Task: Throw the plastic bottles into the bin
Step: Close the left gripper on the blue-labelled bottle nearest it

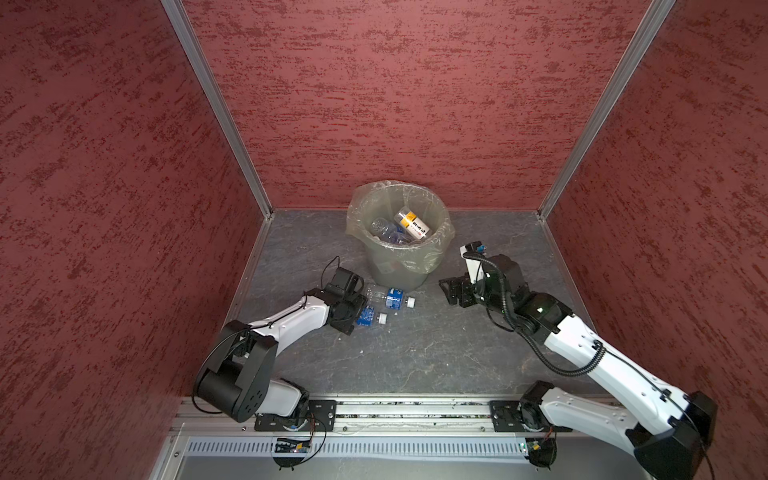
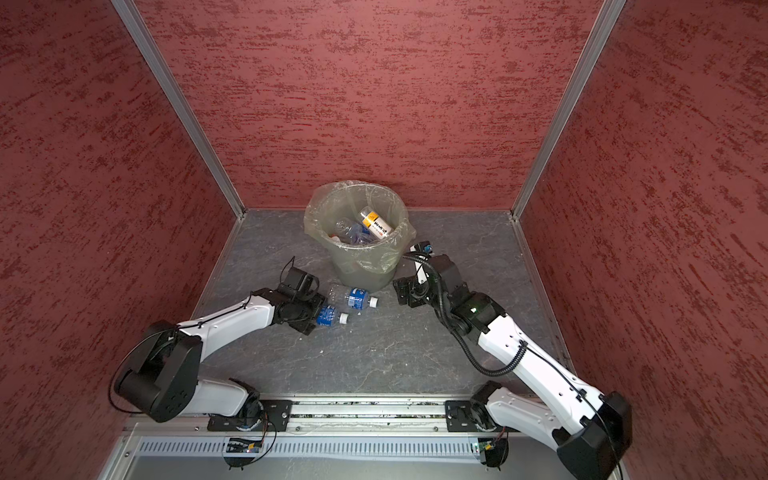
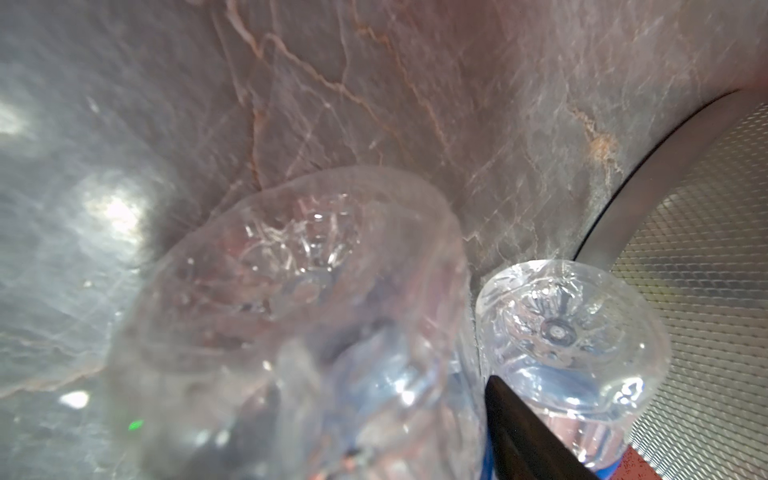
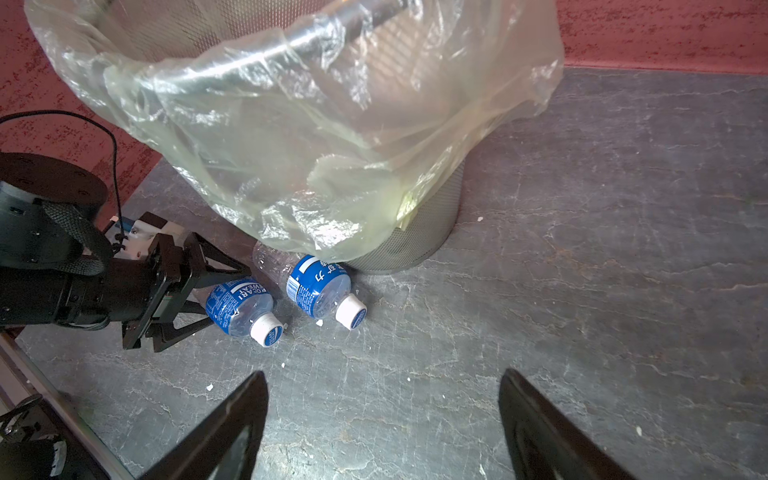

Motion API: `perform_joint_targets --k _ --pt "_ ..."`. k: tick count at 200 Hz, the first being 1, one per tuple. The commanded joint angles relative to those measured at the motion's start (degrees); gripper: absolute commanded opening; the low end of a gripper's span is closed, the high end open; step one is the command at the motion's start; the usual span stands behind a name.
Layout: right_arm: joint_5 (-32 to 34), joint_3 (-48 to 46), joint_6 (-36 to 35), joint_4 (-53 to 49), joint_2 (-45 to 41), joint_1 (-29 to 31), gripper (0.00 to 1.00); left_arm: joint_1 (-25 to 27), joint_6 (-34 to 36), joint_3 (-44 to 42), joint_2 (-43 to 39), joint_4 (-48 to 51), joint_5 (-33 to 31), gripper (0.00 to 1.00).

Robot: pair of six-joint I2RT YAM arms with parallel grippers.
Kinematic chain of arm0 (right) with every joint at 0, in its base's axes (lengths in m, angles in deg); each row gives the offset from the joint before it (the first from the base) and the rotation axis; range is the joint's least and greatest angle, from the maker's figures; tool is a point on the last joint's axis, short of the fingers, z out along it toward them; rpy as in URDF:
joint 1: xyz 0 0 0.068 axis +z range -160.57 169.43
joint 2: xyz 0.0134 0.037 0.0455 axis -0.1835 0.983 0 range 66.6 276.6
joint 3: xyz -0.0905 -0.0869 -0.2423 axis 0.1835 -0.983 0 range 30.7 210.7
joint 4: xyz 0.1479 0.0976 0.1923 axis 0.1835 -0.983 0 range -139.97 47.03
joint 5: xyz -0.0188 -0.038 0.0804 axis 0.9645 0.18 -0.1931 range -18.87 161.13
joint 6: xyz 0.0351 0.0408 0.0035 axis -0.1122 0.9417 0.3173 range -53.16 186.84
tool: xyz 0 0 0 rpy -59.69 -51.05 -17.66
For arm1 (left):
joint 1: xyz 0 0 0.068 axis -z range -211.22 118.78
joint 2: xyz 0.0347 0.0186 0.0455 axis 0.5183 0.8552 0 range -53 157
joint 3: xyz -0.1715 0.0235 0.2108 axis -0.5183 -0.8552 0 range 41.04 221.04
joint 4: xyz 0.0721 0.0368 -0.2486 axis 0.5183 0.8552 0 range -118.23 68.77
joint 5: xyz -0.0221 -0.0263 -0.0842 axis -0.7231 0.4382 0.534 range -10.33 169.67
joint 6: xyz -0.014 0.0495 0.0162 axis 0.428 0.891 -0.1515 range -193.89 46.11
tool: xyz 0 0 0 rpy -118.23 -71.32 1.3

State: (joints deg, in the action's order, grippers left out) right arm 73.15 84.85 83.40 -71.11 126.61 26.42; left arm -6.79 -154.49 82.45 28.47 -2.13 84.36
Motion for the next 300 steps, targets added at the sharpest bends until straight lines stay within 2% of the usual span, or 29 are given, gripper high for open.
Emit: perform_joint_targets --k 1,27,97,129,174,253,300 --pt "-0.7 -0.3 0.7 0.5 0.4 0.4 0.87 -0.4 3.3 0.5 1.0 1.9 0.2 0.74" --pt "-1.5 -0.5 1.1 0.8 1.1 0.6 0.87 -0.4 7.4 3.1 3.2 4.2 0.8 0.71" --pt "-0.8 -0.8 1.6 1.1 1.3 1.1 0.87 0.3 12.6 5.8 8.9 5.2 3.1 0.76" --pt "-0.4 -1.1 1.6 0.9 1.0 1.3 0.87 0.4 14.2 5.3 8.5 4.6 3.2 0.69" --pt "-0.5 -1.3 1.9 1.2 1.0 1.4 0.87 0.4 18.2 5.2 4.4 5.2 2.2 0.56" --pt "-0.4 -2.6 1.9 2.2 1.3 2.2 0.87 0.8 26.1 -0.6 -5.6 -0.3 4.6 0.52" --pt "0.6 -5.5 1.4 3.9 1.2 3.8 0.88 1.0 30.5 -4.9 -14.6 -2.1 4.6 0.50"
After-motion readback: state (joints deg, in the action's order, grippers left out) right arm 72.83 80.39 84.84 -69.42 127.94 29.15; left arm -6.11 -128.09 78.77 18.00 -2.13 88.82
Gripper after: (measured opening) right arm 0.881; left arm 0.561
